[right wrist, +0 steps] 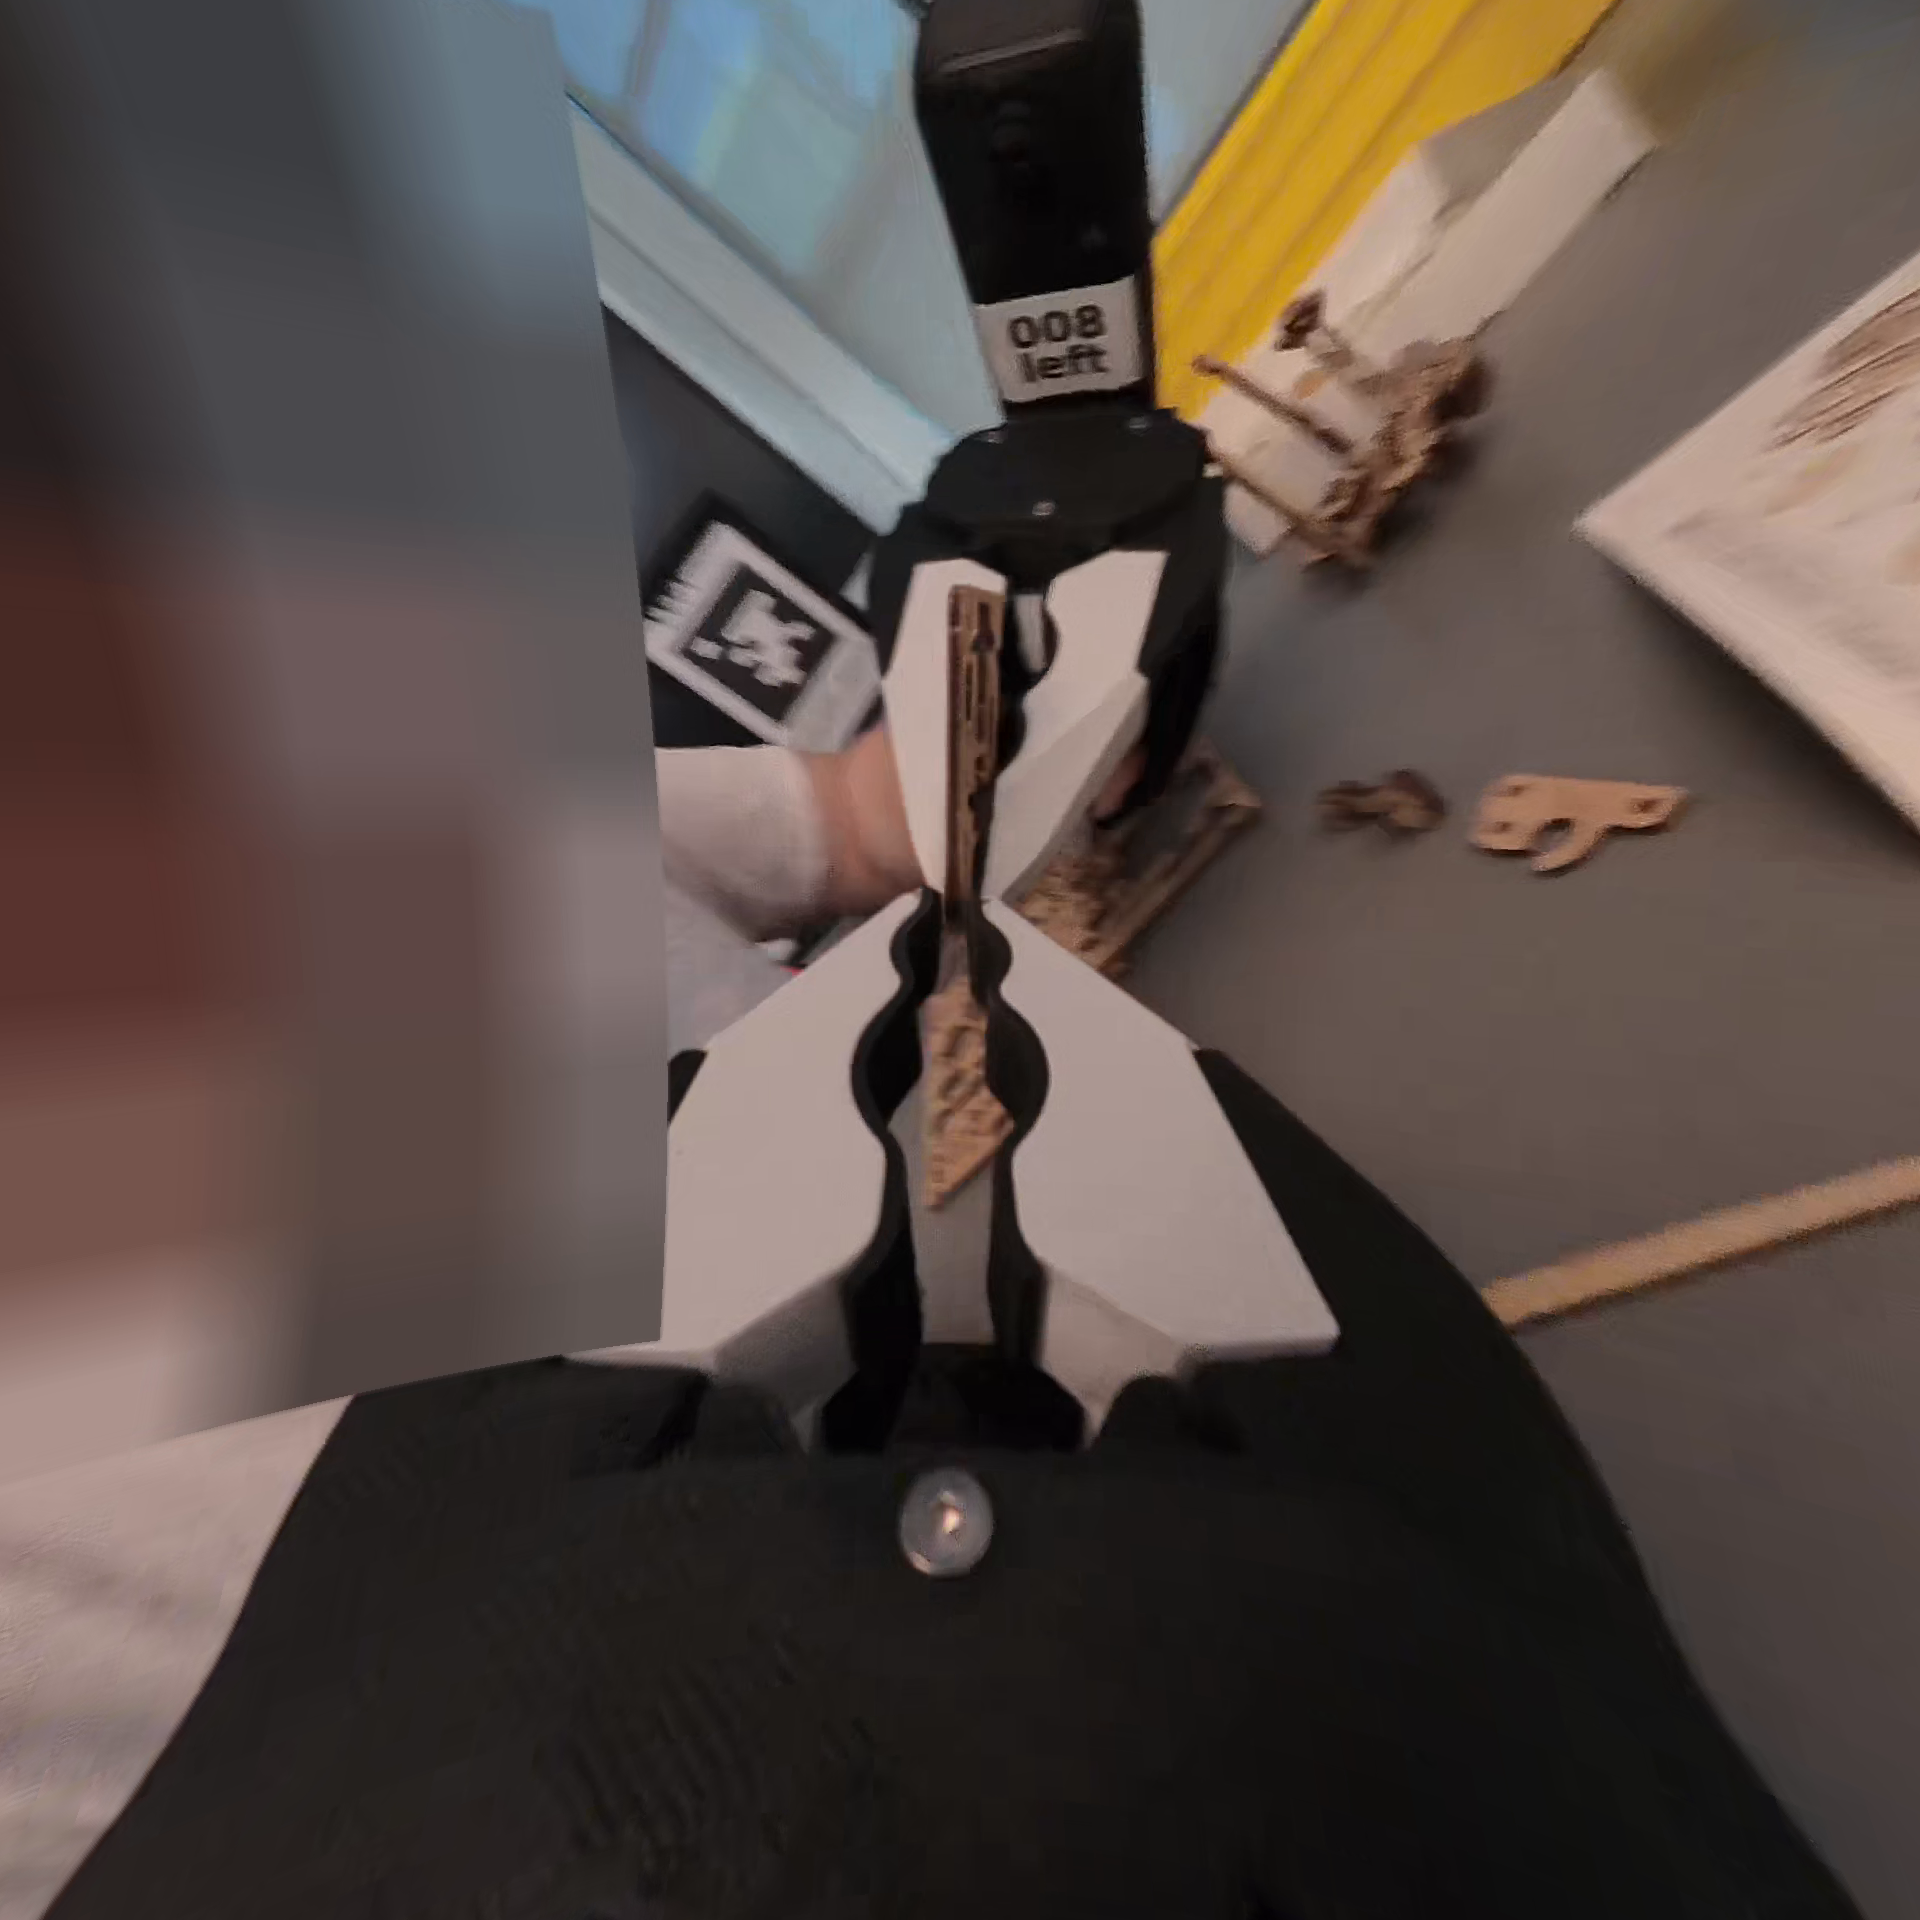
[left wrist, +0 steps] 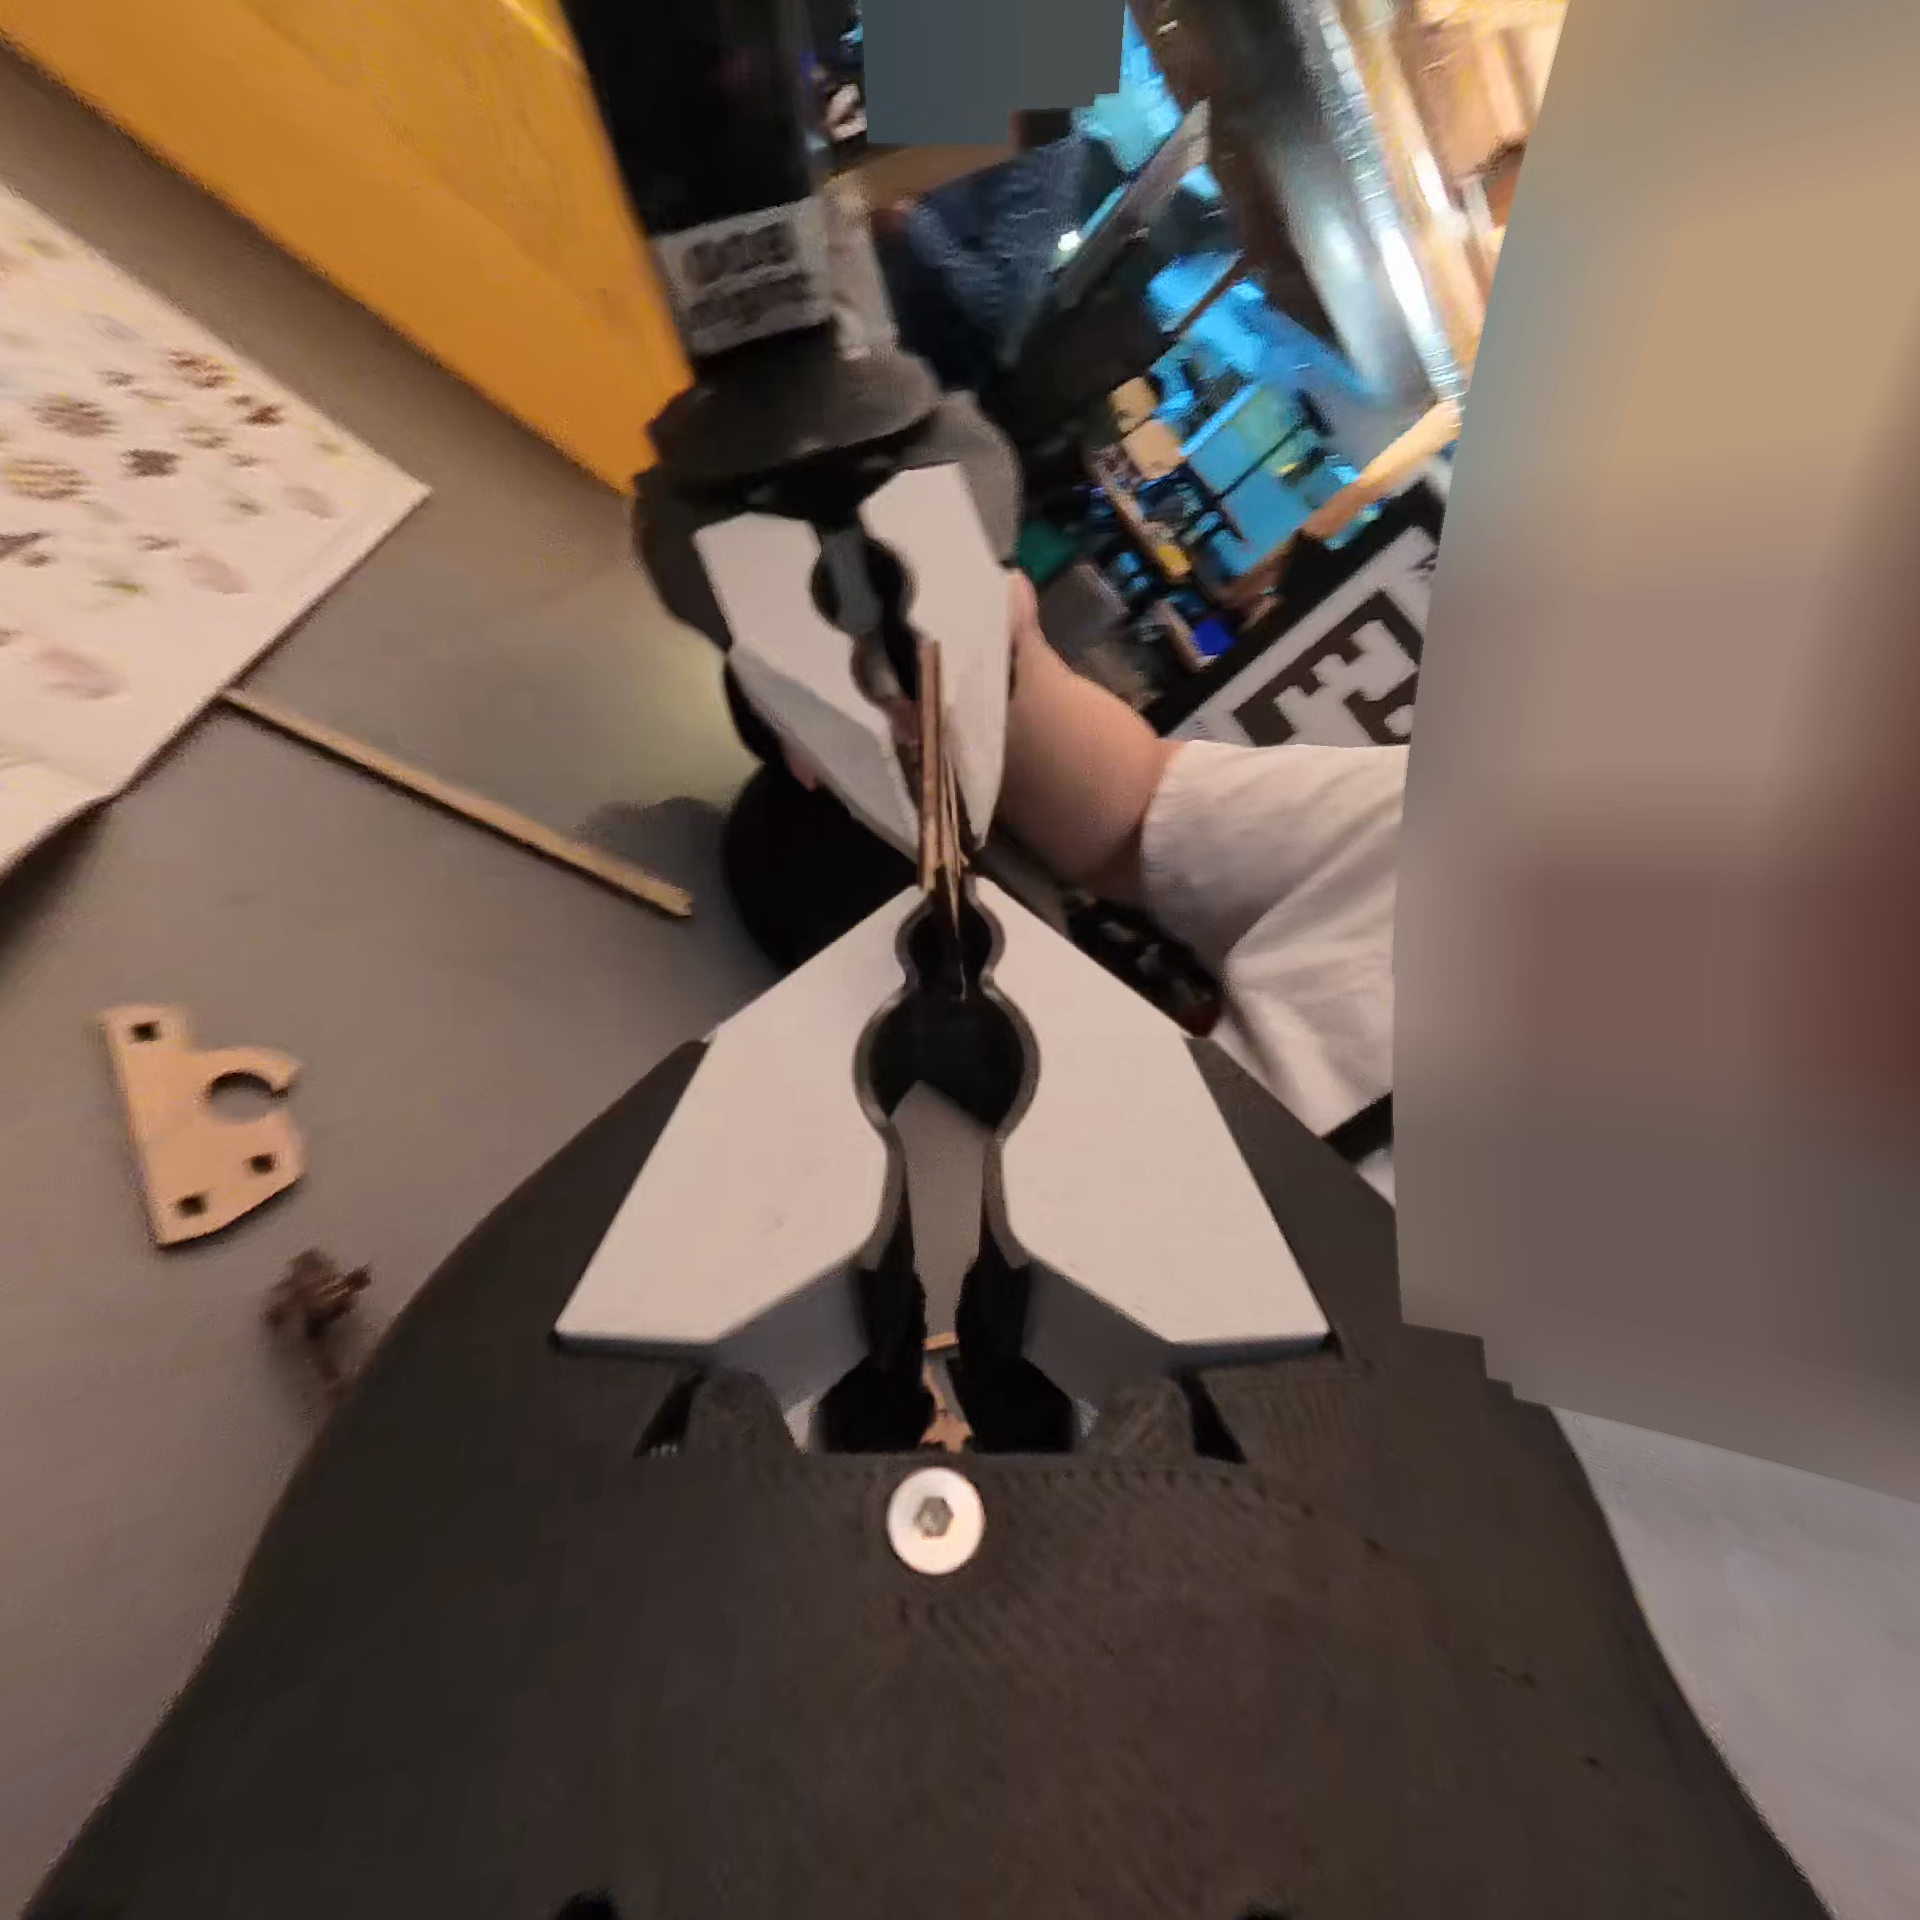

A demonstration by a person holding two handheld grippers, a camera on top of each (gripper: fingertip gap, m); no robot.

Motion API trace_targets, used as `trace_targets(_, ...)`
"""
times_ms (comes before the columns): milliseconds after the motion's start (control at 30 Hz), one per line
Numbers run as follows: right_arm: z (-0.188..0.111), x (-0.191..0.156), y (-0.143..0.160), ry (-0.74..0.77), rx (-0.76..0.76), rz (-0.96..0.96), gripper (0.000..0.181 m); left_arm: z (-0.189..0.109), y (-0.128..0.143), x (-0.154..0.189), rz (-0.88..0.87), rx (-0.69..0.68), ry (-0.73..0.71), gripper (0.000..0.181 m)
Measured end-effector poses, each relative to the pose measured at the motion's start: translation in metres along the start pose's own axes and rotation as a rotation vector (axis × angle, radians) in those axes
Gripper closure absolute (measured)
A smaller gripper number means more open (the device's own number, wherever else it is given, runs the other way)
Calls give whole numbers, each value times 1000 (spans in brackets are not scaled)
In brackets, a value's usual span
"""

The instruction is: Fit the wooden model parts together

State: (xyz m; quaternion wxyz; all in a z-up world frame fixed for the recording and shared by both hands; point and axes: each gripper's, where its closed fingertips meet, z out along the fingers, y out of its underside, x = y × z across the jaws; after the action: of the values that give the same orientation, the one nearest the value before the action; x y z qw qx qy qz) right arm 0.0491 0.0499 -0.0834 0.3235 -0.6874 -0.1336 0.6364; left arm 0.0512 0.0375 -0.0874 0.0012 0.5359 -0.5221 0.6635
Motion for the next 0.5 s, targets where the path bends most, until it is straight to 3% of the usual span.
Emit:
trace_targets(33, -1, 4, 1, 60, -17, -41, 176, 0, 0, -3, -1, 1, -23, 181)
trace_targets(400, 1, 22, 12, 222, -103, -114, 181, 2, 11, -21, -38, -60, -135, 181)
trace_targets(500, 1, 19, 15, 207, -126, -112, 181, 3, 14, -19, -45, -77, -124, 181)
